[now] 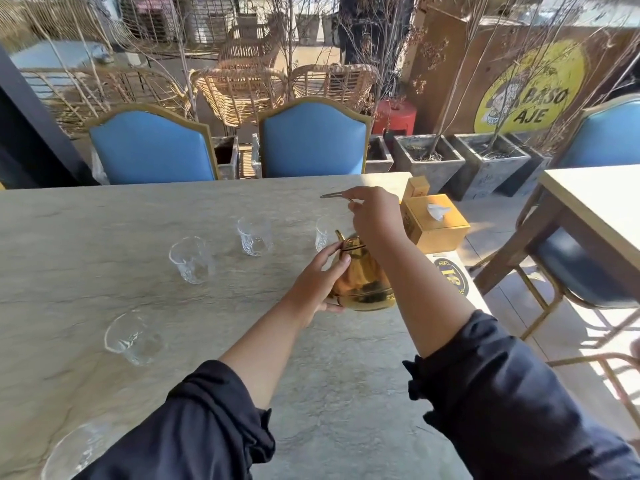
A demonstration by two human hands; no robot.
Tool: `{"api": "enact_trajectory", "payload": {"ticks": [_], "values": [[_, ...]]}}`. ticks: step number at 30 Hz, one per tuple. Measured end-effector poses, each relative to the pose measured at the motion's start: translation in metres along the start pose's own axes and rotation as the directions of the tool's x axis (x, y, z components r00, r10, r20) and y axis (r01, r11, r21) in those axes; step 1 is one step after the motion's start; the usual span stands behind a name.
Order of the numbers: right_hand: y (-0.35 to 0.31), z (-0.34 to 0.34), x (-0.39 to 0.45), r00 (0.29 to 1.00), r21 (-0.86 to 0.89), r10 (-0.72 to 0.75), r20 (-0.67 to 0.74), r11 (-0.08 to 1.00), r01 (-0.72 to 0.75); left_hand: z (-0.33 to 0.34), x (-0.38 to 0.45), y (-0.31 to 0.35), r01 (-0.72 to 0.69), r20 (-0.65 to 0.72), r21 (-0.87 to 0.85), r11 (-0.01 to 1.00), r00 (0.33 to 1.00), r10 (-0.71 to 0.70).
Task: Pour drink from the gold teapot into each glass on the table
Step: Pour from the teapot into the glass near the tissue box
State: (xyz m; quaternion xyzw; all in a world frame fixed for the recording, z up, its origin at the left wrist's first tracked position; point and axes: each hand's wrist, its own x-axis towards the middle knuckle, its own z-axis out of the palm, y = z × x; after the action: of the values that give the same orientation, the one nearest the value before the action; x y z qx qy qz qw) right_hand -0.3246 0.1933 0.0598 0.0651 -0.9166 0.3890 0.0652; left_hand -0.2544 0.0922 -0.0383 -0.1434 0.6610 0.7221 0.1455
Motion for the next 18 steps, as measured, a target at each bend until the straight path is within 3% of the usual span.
{"api": "enact_trajectory", "payload": {"ticks": [18], "values": [[-0.0031,-0.0014,0.0009,0.999,-0.057,-0.033,0.02,0.998,0.034,-0.0016,0.0018,-0.0011,0.014,0.028,-0.062,0.998,1.0,-0.012]]}}
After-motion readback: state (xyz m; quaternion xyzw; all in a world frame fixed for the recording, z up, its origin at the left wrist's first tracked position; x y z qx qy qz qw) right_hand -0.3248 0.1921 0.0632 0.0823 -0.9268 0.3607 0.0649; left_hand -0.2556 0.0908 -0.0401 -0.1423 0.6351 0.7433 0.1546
